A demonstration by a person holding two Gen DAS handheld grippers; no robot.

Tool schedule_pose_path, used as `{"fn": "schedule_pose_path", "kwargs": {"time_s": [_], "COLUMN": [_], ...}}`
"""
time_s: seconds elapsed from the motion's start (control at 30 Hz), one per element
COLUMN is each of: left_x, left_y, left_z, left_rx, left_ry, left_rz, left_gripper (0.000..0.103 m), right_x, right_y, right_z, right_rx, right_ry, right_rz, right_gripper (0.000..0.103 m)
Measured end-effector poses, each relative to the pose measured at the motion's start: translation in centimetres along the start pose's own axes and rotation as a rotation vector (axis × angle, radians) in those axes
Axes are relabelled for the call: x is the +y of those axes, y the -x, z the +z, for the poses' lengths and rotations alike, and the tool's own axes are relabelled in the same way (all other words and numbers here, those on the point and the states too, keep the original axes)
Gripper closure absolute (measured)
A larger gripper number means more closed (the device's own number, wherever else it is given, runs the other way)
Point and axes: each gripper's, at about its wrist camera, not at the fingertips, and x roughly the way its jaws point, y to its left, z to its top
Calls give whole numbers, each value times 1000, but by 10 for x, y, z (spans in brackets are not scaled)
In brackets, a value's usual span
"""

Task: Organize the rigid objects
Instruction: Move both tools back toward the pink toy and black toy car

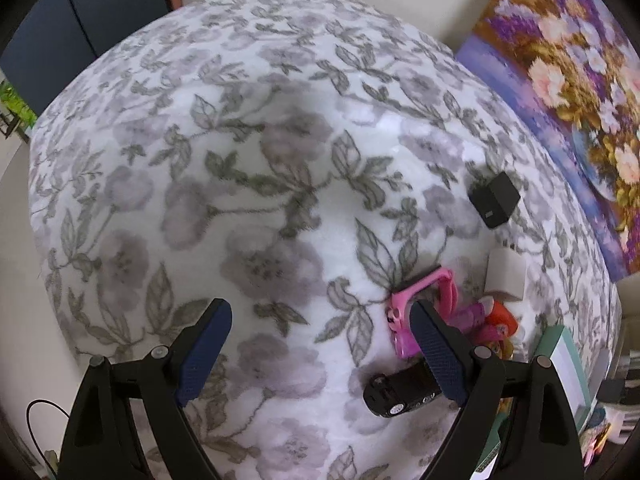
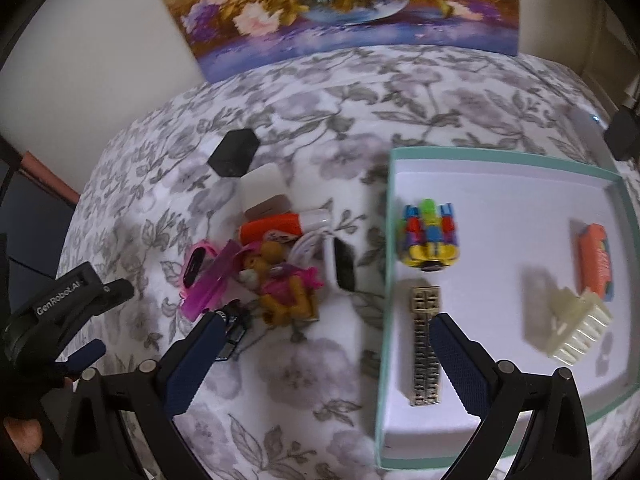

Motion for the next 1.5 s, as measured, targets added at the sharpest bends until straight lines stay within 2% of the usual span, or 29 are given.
{"fn": "schedule_pose_path", "kwargs": {"time_s": [0.3,0.47,0.77,1.0,1.07,1.17,1.37,1.5], "left_x": [-13,-11,7,22,23,20,12,13], "left_y": [-22,-27,-40,-41,-42,-42,-43,-46], "left_z": [-7,-5,0,4,4,2,0,-1], "left_rx": [85,86,115,123,126,130,149,162], "left_ry": [-48,-22,47,110,110,104,92,95], "left_rz": [-22,-4,4,-19,-26,-30,-49,-49], "left_gripper": [12,12,12,12,12,12,12,12], "right_x": [6,6,9,5,9,16,23,29], "right_y": [-20,-26,-31,-27,-24,-22,-33,-37], "right_z": [5,12,19,24,25,25,21,20], "right_rx": [23,8,-10,-30,-41,-52,-14,-18], "right_ry": [8,-1,3,-6,10,39,58,83], "right_rz": [16,32,4,-4,4,15,44,6], "right_gripper": [0,0,6,15,20,20,25,25]}}
